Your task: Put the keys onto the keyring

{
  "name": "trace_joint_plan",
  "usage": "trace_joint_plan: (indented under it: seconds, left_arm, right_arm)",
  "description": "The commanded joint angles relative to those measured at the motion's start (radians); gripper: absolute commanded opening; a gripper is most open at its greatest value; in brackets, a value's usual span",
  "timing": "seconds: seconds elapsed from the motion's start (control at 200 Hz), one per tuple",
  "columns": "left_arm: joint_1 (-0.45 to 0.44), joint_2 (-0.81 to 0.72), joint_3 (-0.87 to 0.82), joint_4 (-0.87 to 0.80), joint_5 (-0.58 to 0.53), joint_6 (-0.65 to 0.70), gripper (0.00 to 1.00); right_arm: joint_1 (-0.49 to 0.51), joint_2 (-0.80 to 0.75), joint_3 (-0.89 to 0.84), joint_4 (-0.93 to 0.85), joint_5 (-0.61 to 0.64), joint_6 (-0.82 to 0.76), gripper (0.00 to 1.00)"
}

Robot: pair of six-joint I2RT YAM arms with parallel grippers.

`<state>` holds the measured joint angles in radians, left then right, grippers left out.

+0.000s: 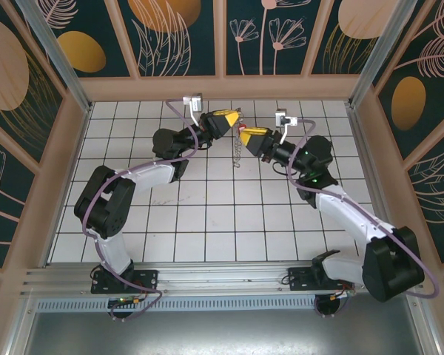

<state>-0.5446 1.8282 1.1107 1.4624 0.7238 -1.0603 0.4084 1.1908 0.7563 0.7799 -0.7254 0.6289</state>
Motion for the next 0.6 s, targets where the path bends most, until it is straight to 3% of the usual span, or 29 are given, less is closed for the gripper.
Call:
trace_joint_plan:
  seconds: [0.0, 0.185, 0.275, 0.44, 0.596]
  left_arm:
    - [-0.007, -0.005, 0.014, 0.069, -0.009, -0.008, 0.0]
    - [-0.008, -0.006, 0.012, 0.08, -0.011, -0.016, 0.0]
    - [-0.008, -0.006, 0.009, 0.087, -0.017, -0.022, 0.0]
    - [-0.012, -0.009, 0.006, 0.086, -0.033, -0.027, 0.0]
    - [-0.012, -0.013, 0.003, 0.076, -0.038, -0.021, 0.0]
  right_arm:
    - [-0.035, -0.078, 0.005, -0.037, 0.027, -0.043, 0.31]
    - [-0.075, -0.098, 0.041, -0.038, 0.068, -0.007, 0.32]
    - [-0.074, -0.061, 0.064, 0.006, 0.085, 0.053, 0.32]
    - [-0.072, 0.03, 0.09, 0.133, 0.08, 0.184, 0.43]
    - [-0.056, 0.092, 0.112, 0.185, 0.084, 0.237, 0.43]
